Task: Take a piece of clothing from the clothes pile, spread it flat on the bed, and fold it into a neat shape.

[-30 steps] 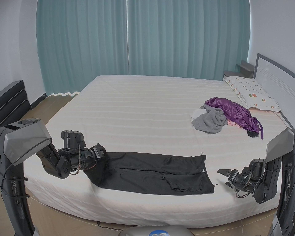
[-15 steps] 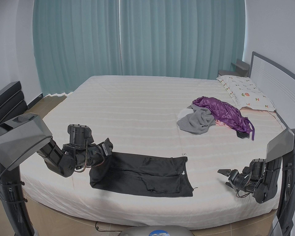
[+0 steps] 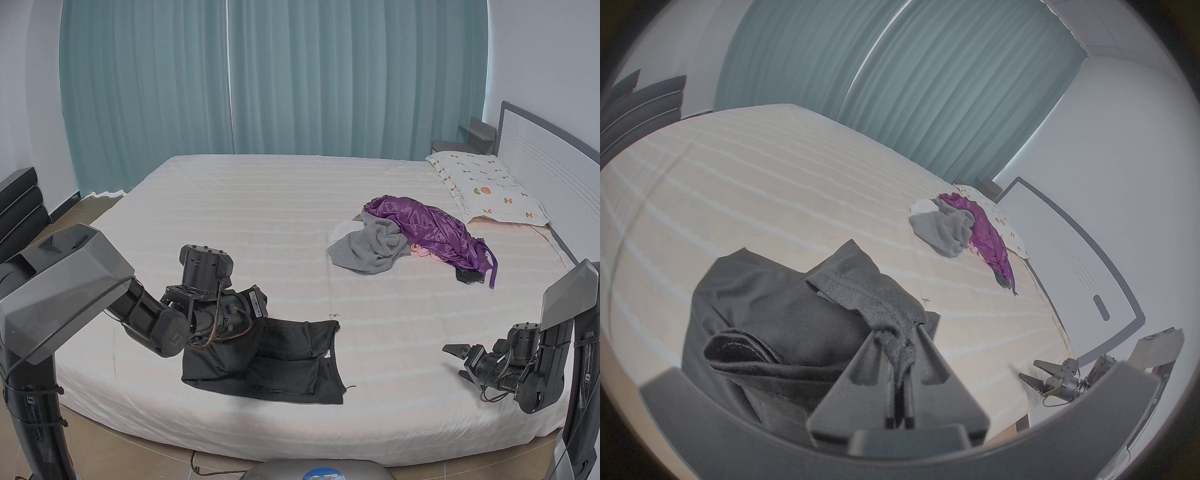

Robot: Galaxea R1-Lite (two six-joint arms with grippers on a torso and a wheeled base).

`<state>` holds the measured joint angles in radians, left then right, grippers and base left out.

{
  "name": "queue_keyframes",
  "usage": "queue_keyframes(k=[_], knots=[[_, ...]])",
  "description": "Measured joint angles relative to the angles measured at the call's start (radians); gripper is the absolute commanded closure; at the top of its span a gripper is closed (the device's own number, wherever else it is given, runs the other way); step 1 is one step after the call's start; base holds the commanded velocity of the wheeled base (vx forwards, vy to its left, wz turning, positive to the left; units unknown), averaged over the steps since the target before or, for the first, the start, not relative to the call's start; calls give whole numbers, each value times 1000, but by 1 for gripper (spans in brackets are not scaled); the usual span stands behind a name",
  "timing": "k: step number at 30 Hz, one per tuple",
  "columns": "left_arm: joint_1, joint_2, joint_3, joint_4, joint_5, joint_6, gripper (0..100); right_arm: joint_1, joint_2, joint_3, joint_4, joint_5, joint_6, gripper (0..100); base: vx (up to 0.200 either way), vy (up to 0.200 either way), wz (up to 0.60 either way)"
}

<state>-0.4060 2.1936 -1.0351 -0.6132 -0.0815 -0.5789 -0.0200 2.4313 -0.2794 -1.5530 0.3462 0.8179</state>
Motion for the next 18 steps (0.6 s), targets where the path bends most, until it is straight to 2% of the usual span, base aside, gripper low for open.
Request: queue_keyframes(k=[9,13,14,18], knots=[[-67,85,-74,37,73,2,100,0,0,0,0,0,0,0,0,0,0],[-91,119,-82,39,81,0,100,1,0,0,0,0,0,0,0,0,0],[-97,126,-82,40,83,0,0,1,0,0,0,0,0,0,0,0,0],[-112,152,-83,40,104,0,0,2,0,0,0,0,0,0,0,0,0]])
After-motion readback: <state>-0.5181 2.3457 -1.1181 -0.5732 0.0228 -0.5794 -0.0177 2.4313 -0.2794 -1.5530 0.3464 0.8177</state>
